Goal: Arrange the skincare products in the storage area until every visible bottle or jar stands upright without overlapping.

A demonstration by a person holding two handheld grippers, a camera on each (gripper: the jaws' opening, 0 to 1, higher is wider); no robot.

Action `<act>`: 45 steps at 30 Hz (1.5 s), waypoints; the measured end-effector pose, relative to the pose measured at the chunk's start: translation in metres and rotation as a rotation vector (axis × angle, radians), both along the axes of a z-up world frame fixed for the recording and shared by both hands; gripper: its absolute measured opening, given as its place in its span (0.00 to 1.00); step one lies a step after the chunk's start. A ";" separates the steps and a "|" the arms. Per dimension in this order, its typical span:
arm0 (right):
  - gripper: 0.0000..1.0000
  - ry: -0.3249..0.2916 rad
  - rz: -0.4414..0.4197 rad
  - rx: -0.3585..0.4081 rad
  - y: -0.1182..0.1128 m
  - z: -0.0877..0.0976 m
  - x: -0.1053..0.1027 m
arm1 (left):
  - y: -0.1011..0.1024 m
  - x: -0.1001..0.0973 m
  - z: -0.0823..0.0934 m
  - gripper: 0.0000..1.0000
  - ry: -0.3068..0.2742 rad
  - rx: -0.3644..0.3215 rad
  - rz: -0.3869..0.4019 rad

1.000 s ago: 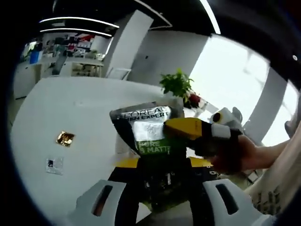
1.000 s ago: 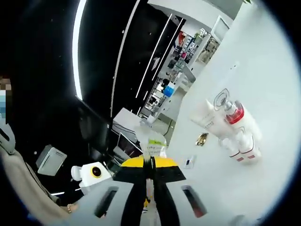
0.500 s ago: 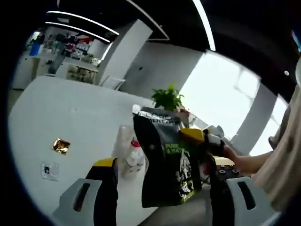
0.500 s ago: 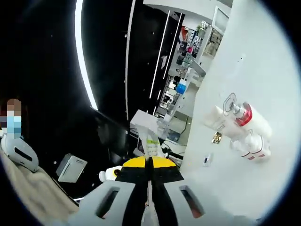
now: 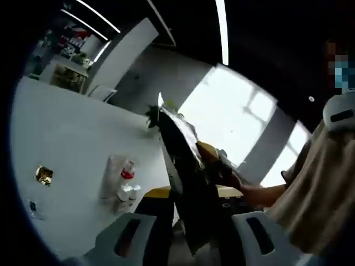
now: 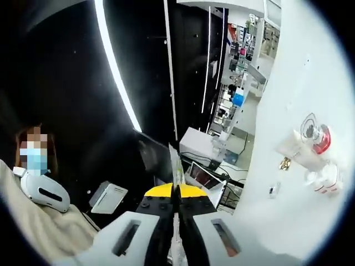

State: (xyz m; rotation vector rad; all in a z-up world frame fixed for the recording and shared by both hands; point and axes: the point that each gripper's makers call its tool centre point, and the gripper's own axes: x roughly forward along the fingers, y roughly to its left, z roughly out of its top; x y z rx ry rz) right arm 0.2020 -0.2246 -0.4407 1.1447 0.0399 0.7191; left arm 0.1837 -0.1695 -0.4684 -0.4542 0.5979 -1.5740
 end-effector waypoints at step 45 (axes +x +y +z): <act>0.01 -0.122 -0.158 0.125 -0.001 0.032 -0.008 | -0.014 0.022 0.047 0.29 0.172 -0.225 0.190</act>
